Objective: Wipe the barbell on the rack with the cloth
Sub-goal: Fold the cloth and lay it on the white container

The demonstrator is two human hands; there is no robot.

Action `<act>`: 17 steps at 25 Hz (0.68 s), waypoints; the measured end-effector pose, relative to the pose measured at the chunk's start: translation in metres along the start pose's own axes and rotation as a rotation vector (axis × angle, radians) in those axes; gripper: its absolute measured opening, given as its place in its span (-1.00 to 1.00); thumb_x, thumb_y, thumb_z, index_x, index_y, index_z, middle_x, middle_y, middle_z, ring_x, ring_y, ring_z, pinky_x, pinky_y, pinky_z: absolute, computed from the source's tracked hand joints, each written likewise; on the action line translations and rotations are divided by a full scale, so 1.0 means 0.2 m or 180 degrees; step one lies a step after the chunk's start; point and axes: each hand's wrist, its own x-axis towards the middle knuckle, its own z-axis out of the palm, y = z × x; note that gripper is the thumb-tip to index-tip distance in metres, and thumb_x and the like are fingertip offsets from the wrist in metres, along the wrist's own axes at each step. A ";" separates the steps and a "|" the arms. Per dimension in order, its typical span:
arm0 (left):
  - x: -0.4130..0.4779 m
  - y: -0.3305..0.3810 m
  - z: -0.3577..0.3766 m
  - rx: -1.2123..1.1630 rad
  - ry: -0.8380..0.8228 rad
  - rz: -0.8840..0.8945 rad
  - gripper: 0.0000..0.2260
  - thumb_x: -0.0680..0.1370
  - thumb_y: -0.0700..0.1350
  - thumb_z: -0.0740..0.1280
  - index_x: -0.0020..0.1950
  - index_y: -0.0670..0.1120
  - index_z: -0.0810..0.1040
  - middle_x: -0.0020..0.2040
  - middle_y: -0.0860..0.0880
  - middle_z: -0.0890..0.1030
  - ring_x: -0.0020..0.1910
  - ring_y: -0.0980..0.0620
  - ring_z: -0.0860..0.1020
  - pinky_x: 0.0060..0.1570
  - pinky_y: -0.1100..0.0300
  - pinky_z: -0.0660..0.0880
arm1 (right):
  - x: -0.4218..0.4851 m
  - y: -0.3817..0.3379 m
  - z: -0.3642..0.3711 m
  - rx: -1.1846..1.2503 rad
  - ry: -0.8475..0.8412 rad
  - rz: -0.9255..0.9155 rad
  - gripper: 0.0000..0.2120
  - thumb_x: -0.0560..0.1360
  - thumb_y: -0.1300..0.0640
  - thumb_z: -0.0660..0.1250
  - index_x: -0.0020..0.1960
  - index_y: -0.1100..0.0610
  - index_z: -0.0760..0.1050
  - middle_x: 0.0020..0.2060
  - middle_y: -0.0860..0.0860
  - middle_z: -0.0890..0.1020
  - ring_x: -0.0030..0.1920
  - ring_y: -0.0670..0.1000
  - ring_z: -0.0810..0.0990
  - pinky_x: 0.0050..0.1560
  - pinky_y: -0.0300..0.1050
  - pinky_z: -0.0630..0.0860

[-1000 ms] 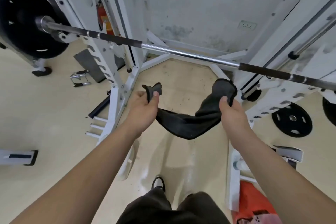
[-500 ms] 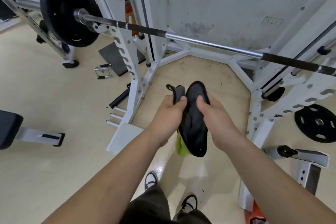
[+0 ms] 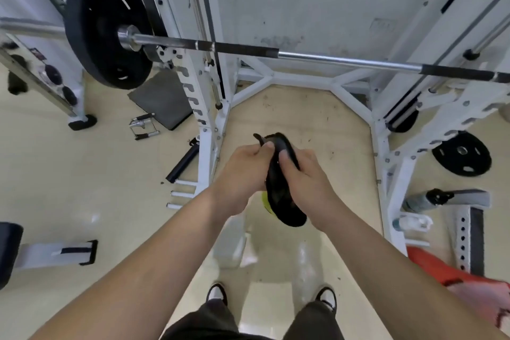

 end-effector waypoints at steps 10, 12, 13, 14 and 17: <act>-0.06 0.05 -0.46 0.1528 -0.0482 0.0512 -0.79 0.63 -0.17 0.30 -0.08 -0.23 0.67 -0.21 -0.15 0.74 -0.22 -0.04 0.74 -0.05 -0.05 0.69 | -0.03 -0.07 0.35 0.1242 -0.0173 0.0532 -0.73 0.71 0.06 0.19 0.24 -0.18 0.60 0.16 -0.08 0.72 0.21 -0.01 0.68 0.30 0.09 0.56; -0.03 0.07 -0.51 0.2476 0.0192 0.1168 -0.85 0.51 -0.03 0.46 -0.14 -0.10 0.66 -0.27 -0.01 0.69 -0.27 0.03 0.66 -0.16 0.02 0.64 | -0.01 -0.07 0.33 0.1330 -0.0424 0.0611 -0.72 0.71 0.07 0.18 0.32 -0.09 0.58 0.18 -0.03 0.72 0.23 0.04 0.67 0.24 0.10 0.57; -0.02 0.09 -0.53 0.2652 0.0410 0.1494 -0.82 0.45 0.01 0.51 -0.05 -0.04 0.64 -0.18 0.06 0.66 -0.21 0.08 0.61 -0.14 0.09 0.60 | 0.00 -0.08 0.31 0.1346 -0.0555 0.0631 -0.71 0.71 0.08 0.18 0.35 -0.04 0.57 0.19 0.00 0.71 0.24 0.07 0.67 0.18 0.06 0.57; -0.01 0.10 -0.55 0.2748 0.0287 0.1737 -0.71 0.42 0.01 0.53 0.10 0.00 0.62 -0.02 0.11 0.62 -0.10 0.12 0.57 -0.05 0.18 0.56 | 0.01 -0.09 0.29 0.1337 -0.0670 0.0654 -0.70 0.71 0.09 0.18 0.36 0.02 0.56 0.19 0.04 0.71 0.23 0.10 0.67 0.12 0.03 0.56; 0.03 0.13 -0.56 0.2720 -0.0548 0.1966 -0.69 0.50 -0.13 0.48 0.24 0.03 0.65 0.17 0.10 0.55 0.10 0.19 0.53 0.12 0.32 0.44 | 0.05 -0.12 0.21 0.1129 -0.0962 0.0647 -0.72 0.70 0.12 0.19 0.29 0.12 0.61 0.16 0.14 0.71 0.15 0.13 0.69 0.07 0.04 0.58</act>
